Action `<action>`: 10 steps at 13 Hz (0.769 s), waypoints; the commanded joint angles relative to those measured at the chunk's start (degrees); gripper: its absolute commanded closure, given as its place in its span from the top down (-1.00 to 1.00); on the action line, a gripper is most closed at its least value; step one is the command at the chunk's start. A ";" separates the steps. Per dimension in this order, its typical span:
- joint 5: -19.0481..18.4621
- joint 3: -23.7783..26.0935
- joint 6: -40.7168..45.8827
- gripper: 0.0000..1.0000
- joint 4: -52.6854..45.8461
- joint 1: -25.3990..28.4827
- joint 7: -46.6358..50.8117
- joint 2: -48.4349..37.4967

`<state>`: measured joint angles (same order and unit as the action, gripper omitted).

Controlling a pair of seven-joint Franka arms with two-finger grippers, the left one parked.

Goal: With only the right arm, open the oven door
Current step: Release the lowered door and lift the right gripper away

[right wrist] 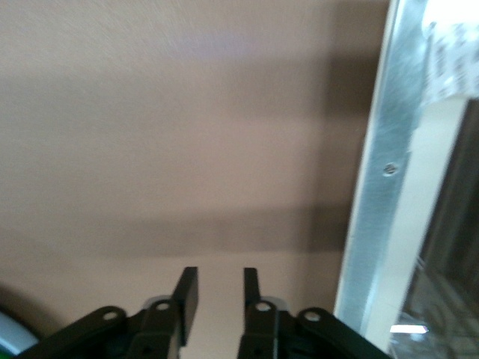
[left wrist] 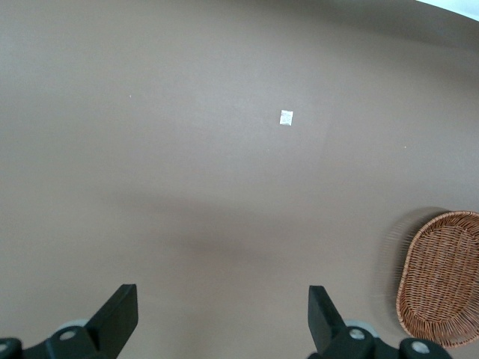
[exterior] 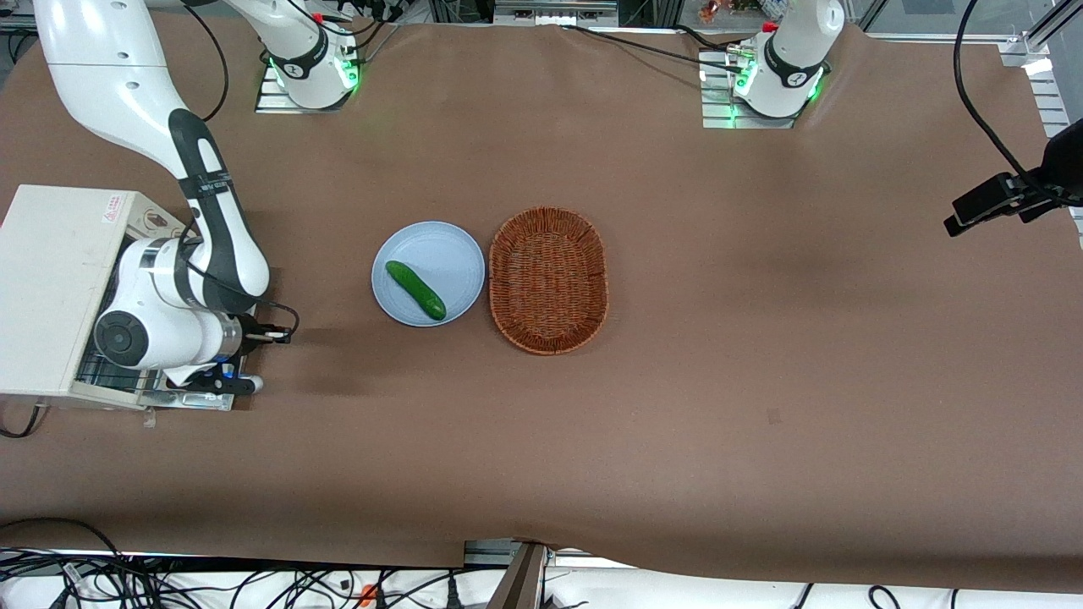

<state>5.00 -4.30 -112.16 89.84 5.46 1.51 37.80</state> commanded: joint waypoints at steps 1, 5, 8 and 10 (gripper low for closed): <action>-1.31 -0.62 5.88 1.00 -5.80 0.43 -0.80 -0.44; -3.42 -0.44 16.06 1.00 -14.93 0.43 -1.85 -2.20; -3.07 -0.71 24.16 1.00 -18.65 -0.01 -8.35 -5.88; -3.50 -1.06 26.11 1.00 -18.65 -0.01 -8.62 -10.36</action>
<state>2.31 -4.95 -88.58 70.88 5.44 -5.53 31.53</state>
